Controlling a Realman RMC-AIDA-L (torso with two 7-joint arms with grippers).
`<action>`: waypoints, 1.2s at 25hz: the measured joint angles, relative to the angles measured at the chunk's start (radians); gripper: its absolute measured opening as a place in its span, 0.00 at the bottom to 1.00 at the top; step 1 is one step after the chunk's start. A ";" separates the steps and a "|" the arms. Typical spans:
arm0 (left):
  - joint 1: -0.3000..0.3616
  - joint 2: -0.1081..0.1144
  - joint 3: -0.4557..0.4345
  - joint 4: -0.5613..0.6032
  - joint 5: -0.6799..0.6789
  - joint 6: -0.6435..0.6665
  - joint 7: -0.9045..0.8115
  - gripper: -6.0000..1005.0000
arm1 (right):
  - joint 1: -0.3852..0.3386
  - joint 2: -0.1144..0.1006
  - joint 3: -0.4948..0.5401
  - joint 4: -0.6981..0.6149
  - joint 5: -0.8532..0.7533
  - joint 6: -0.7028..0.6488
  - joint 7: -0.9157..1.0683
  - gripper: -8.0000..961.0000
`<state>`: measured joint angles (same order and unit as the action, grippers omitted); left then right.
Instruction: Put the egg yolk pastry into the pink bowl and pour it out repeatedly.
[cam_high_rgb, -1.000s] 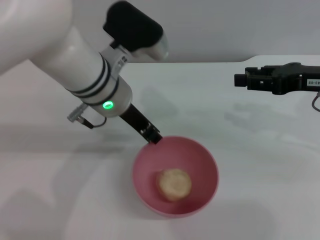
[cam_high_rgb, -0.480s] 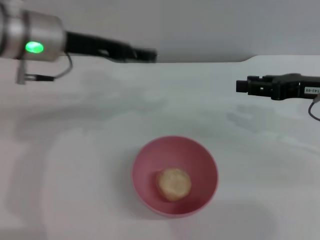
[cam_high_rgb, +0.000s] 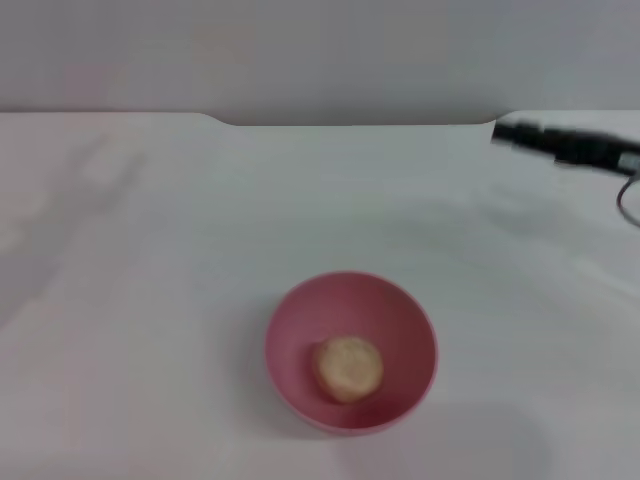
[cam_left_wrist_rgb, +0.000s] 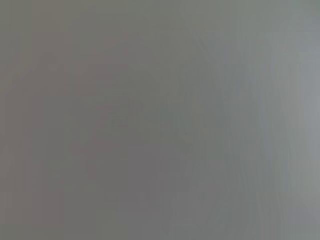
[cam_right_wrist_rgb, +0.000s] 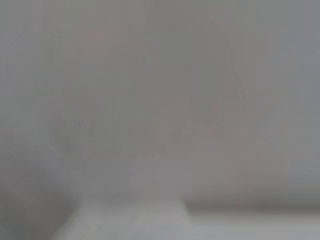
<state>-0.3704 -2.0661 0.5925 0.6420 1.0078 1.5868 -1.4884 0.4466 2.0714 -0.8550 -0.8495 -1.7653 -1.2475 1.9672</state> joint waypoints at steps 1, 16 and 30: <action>0.017 -0.002 0.000 -0.025 -0.042 0.010 0.093 0.81 | -0.004 0.000 0.016 0.037 0.074 0.012 -0.036 0.50; 0.082 -0.011 0.003 -0.474 -0.172 0.025 1.198 0.81 | 0.008 0.015 0.185 0.895 1.072 -0.157 -1.508 0.50; 0.091 -0.012 0.008 -0.564 -0.080 -0.089 1.226 0.81 | 0.052 0.016 0.238 1.052 1.058 -0.147 -1.621 0.50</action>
<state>-0.2798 -2.0785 0.6008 0.0783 0.9279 1.4977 -0.2621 0.4982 2.0877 -0.6166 0.2026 -0.7077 -1.3940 0.3466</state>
